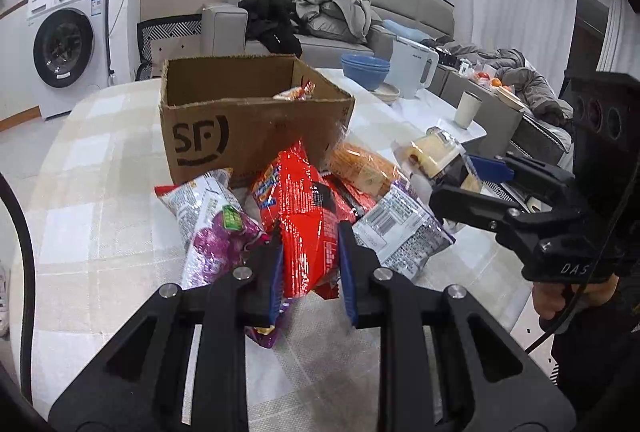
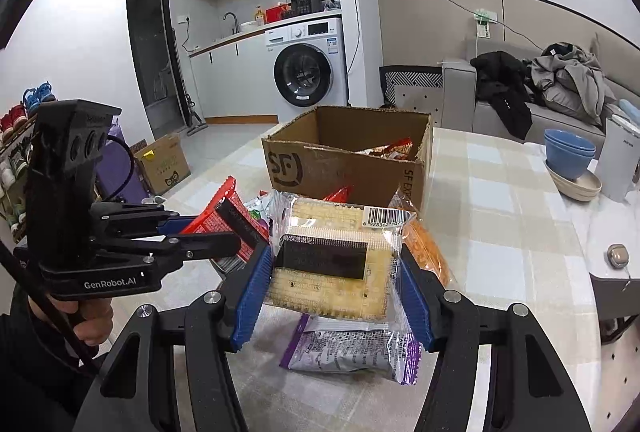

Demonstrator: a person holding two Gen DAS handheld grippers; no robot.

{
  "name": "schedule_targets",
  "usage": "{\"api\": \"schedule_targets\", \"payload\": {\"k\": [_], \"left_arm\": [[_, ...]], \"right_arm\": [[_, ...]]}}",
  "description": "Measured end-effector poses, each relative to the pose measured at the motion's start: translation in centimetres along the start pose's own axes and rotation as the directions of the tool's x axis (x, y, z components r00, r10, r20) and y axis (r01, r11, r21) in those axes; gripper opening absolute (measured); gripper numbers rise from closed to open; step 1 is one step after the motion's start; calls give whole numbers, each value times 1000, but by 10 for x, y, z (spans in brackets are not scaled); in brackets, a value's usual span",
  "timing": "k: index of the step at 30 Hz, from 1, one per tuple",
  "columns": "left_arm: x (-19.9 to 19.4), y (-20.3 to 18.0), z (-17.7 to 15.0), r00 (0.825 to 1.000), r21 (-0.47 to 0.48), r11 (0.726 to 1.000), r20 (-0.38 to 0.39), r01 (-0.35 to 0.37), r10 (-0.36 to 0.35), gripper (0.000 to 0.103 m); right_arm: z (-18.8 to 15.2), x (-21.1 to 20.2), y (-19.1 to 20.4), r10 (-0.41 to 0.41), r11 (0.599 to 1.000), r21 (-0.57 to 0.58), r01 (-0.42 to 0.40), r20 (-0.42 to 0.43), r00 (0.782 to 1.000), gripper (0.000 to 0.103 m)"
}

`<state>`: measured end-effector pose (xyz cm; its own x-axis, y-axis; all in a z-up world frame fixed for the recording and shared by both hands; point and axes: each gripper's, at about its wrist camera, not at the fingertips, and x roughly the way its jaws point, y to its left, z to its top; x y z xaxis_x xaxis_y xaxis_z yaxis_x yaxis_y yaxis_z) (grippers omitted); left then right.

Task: Organize snacks
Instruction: 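Carry the cracker pack and red chip bag over the SF box with both grippers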

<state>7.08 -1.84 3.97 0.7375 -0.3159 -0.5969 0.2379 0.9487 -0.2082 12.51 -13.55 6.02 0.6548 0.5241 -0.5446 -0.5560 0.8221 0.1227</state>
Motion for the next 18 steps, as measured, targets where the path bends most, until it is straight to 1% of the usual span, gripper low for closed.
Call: {"api": "schedule_targets", "payload": {"k": [9, 18], "left_arm": [[-27, 4, 27, 996, 1, 999, 70, -48, 48, 21], [-40, 13, 57, 991, -7, 996, 106, -86, 86, 21]], "right_arm": [[12, -3, 3, -1, 1000, -7, 1, 37, 999, 61], [33, 2, 4, 5, 1000, 6, -5, 74, 997, 61]]}}
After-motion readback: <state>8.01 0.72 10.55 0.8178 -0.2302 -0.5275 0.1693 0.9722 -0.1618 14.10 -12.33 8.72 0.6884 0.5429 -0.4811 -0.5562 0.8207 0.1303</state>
